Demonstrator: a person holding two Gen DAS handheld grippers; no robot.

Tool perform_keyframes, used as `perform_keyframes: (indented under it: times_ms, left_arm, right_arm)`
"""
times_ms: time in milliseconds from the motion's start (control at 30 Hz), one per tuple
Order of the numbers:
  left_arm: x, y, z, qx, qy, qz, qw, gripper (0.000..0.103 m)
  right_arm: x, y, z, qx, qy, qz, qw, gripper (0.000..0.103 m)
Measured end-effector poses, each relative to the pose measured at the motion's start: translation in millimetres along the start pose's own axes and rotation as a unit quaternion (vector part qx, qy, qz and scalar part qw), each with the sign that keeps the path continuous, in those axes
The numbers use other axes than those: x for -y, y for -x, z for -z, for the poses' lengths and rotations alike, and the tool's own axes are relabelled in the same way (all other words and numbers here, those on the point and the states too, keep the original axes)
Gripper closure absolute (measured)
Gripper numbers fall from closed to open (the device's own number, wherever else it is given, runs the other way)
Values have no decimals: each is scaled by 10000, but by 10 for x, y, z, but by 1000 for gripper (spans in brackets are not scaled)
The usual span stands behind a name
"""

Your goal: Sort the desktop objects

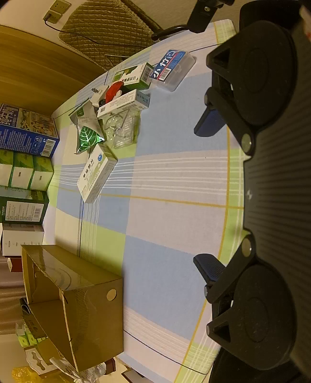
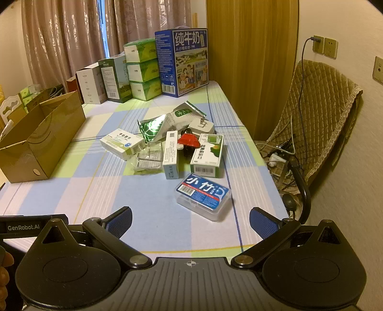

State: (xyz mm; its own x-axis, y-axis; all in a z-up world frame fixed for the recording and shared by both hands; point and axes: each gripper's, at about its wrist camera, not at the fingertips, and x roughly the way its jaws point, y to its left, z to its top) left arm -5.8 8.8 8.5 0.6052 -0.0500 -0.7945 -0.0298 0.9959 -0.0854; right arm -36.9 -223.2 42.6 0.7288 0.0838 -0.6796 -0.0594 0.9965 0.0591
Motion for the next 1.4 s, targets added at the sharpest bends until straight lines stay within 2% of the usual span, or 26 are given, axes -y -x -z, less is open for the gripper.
perform_keyframes:
  times_ms: [967, 1100, 1400]
  left_arm:
    - [-25, -18, -11, 48, 11, -10, 10000, 1]
    - [-68, -50, -33, 92, 0, -15, 10000, 1]
    - [-171, -166, -148, 188, -34, 116, 9998, 1]
  right_arm:
    - [37, -60, 33, -45, -153, 77, 9998, 2]
    - [32, -75, 57, 173, -315, 176, 9992, 2]
    - [31, -305, 2, -34, -757, 79, 9971, 2]
